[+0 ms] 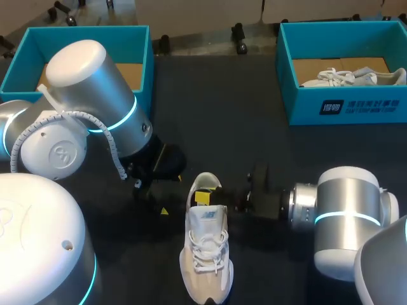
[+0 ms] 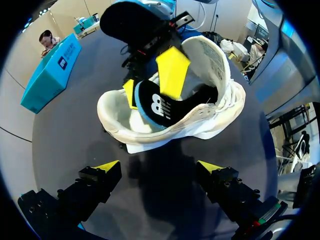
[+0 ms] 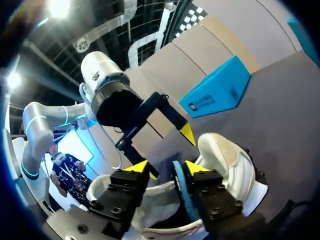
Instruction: Take the shoe out of the shoebox, open the shoe tongue, remove and reinsert the insole, then place the shoe into the shoebox
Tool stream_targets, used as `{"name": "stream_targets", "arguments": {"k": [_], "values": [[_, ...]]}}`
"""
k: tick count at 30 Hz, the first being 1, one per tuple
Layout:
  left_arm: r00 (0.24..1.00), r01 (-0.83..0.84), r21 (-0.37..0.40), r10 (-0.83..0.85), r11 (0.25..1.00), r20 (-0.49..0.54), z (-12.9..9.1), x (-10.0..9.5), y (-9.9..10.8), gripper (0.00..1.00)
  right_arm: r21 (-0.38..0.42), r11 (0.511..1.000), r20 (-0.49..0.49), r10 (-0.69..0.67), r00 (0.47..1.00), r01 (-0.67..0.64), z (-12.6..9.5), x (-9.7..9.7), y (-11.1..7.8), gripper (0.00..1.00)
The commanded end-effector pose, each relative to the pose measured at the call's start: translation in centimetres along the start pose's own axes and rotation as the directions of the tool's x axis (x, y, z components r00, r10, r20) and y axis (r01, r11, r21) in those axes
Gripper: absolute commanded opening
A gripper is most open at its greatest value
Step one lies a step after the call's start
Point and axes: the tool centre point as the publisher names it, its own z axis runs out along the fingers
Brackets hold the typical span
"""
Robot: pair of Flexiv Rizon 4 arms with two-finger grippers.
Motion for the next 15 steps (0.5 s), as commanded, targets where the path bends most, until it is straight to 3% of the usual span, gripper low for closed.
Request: {"name": "stream_targets", "arguments": {"k": [1,15], "values": [[1.0,0.0,-0.001,0.0,1.0,0.001,0.0,0.1,0.0,1.0,0.024,1.0,0.04,-0.008,0.999,0.007,-0.2,1.0,1.2,1.0],[1.0,0.0,-0.001,0.0,1.0,0.001,0.0,0.1,0.0,1.0,0.095,0.995,0.124,-0.017,0.992,0.005,-2.6,1.9,2.7,1.0]]}}
